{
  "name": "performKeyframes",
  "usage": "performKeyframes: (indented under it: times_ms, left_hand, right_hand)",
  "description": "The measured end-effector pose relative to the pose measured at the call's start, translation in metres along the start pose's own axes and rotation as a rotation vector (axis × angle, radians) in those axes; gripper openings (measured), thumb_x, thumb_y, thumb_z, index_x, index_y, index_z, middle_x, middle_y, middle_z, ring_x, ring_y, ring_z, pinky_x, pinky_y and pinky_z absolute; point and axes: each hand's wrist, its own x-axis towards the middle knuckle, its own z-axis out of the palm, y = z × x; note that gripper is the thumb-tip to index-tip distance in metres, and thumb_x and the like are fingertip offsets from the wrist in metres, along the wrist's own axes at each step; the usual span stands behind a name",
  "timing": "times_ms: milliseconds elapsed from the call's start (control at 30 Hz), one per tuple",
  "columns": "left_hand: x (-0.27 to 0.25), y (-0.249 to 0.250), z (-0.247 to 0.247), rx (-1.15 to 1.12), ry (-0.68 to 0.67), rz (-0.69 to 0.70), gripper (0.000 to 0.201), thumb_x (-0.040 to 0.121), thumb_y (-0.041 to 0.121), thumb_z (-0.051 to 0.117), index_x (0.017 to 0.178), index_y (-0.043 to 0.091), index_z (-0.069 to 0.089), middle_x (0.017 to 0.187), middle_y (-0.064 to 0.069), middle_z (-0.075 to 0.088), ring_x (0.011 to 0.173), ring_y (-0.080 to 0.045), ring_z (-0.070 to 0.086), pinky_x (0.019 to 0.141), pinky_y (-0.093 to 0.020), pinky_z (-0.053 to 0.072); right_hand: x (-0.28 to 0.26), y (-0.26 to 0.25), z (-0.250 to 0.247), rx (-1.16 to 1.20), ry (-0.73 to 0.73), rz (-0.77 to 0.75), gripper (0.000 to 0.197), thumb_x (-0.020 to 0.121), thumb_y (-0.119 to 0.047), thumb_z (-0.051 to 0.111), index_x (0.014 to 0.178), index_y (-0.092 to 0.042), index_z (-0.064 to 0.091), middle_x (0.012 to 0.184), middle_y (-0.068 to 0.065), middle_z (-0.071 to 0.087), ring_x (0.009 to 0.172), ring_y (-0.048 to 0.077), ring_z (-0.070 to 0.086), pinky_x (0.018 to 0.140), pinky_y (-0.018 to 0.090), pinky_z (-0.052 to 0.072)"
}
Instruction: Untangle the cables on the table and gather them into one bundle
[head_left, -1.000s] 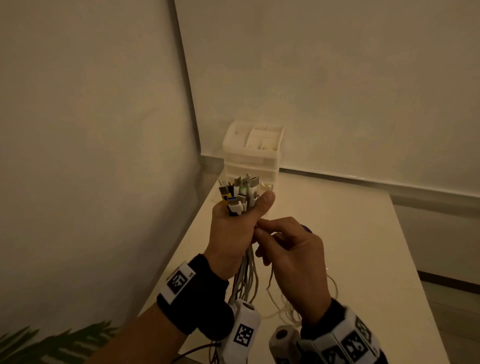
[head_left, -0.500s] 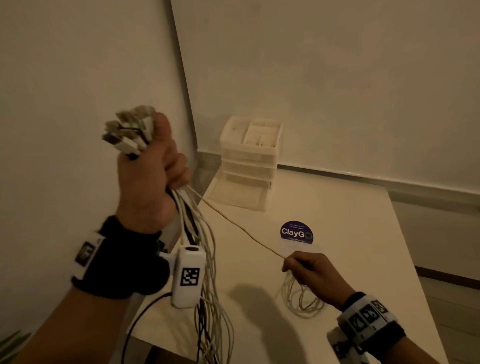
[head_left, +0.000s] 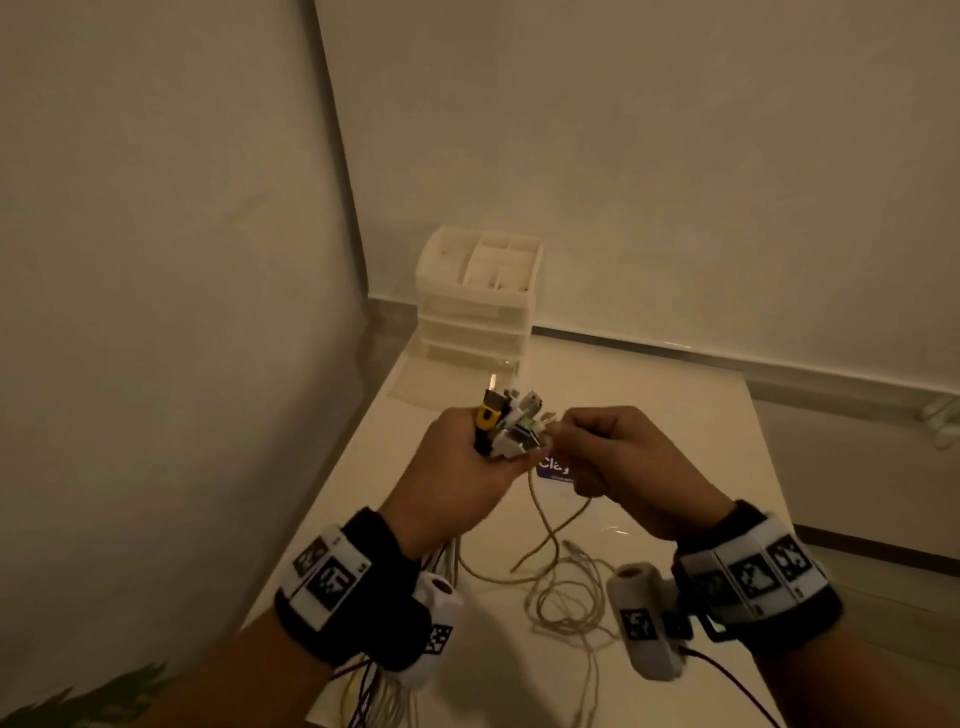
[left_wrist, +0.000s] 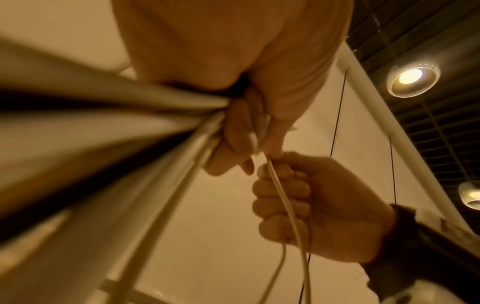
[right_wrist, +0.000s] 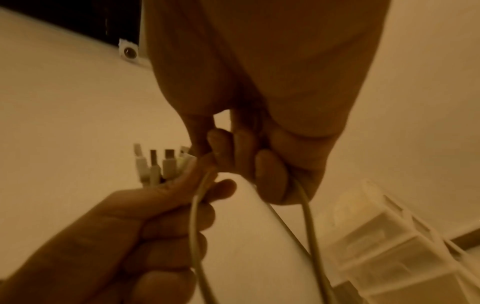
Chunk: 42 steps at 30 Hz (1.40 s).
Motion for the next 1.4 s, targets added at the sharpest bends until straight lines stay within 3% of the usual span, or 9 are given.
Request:
performKeyframes:
  times_ms: [133, 333, 600, 767, 867, 967, 1100, 1233, 1400]
  left_hand:
    - [0.006, 0.003, 0.012, -0.093, 0.003, -0.023, 0.002, 0.088, 0.012, 0.068, 0.088, 0.01, 0.069, 0.042, 0.021, 0.051, 0.041, 0.007, 0.048, 0.046, -0.006, 0.033]
    - [0.024, 0.014, -0.017, -0.3, 0.247, 0.034, 0.043, 0.089, 0.013, 0.066, 0.051, 0.029, 0.057, 0.041, 0.013, 0.035, 0.033, -0.006, 0.025, 0.043, -0.019, 0.026]
    - [0.025, 0.035, -0.097, -0.529, 0.693, 0.159, 0.032, 0.093, 0.012, 0.062, 0.068, 0.019, 0.045, 0.043, 0.013, 0.033, 0.036, -0.006, 0.021, 0.042, -0.017, 0.023]
    - [0.011, 0.011, -0.108, -0.131, 0.87, 0.186, 0.016, 0.085, 0.03, 0.071, 0.074, 0.024, 0.061, 0.057, 0.014, 0.056, 0.044, -0.012, 0.048, 0.045, -0.031, 0.042]
    - [0.003, 0.009, -0.101, 0.054, 0.922, 0.219, 0.027, 0.081, 0.039, 0.073, 0.094, 0.016, 0.068, 0.085, 0.009, 0.071, 0.078, -0.018, 0.07, 0.074, -0.043, 0.057]
    - [-0.002, 0.019, -0.075, 0.055, 0.63, 0.269, 0.008, 0.083, 0.016, 0.076, 0.088, 0.015, 0.07, 0.072, 0.031, 0.068, 0.075, 0.012, 0.064, 0.072, -0.01, 0.049]
    - [-0.003, 0.021, -0.019, 0.073, 0.165, 0.244, 0.019, 0.078, 0.01, 0.079, 0.084, 0.027, 0.072, 0.077, 0.024, 0.071, 0.08, 0.007, 0.068, 0.071, -0.011, 0.05]
    - [0.014, 0.011, 0.009, 0.099, 0.058, 0.179, 0.007, 0.083, 0.02, 0.075, 0.088, 0.015, 0.074, 0.08, 0.0, 0.074, 0.077, -0.016, 0.07, 0.071, -0.042, 0.056]
    - [0.016, 0.023, 0.006, -0.014, 0.156, 0.201, 0.014, 0.082, 0.02, 0.075, 0.079, 0.032, 0.068, 0.066, 0.015, 0.069, 0.061, 0.001, 0.063, 0.061, -0.02, 0.049]
  right_hand:
    - [-0.003, -0.007, -0.002, 0.074, 0.055, -0.02, 0.044, 0.091, -0.03, 0.059, 0.075, 0.011, 0.056, 0.064, 0.013, 0.04, 0.054, 0.016, 0.032, 0.052, 0.026, 0.031]
    - [-0.014, 0.016, -0.006, 0.226, 0.017, -0.057, 0.03, 0.098, -0.025, 0.051, 0.073, -0.012, 0.063, 0.059, 0.005, 0.04, 0.052, 0.015, 0.034, 0.053, 0.026, 0.033]
    - [-0.022, 0.064, -0.012, 0.198, 0.073, 0.064, 0.032, 0.093, -0.031, 0.058, 0.077, -0.003, 0.064, 0.059, 0.005, 0.036, 0.054, 0.016, 0.031, 0.056, 0.031, 0.031]
    - [-0.015, 0.062, -0.006, 0.136, 0.203, 0.061, 0.032, 0.096, -0.02, 0.054, 0.073, 0.001, 0.06, 0.056, 0.003, 0.031, 0.054, 0.018, 0.024, 0.054, 0.033, 0.025]
    - [-0.009, 0.048, -0.009, 0.065, 0.324, 0.023, 0.034, 0.096, -0.02, 0.056, 0.07, 0.002, 0.059, 0.051, -0.002, 0.035, 0.049, 0.014, 0.028, 0.052, 0.031, 0.026]
    - [-0.008, 0.027, -0.015, -0.02, 0.316, -0.018, 0.034, 0.094, -0.02, 0.057, 0.069, 0.003, 0.061, 0.047, -0.008, 0.041, 0.046, 0.007, 0.034, 0.052, 0.029, 0.031]
    - [-0.01, -0.01, -0.012, -0.144, 0.156, -0.132, 0.032, 0.096, -0.019, 0.056, 0.071, -0.002, 0.066, 0.048, -0.007, 0.047, 0.048, 0.007, 0.038, 0.055, 0.03, 0.034]
    - [-0.012, -0.03, -0.015, -0.117, 0.163, -0.237, 0.032, 0.095, -0.021, 0.055, 0.075, 0.001, 0.067, 0.051, -0.004, 0.045, 0.051, 0.009, 0.037, 0.054, 0.028, 0.034]
    - [-0.023, -0.019, -0.013, -0.076, 0.153, -0.214, 0.035, 0.095, -0.03, 0.052, 0.074, -0.005, 0.066, 0.057, 0.001, 0.043, 0.053, 0.01, 0.039, 0.055, 0.028, 0.035]
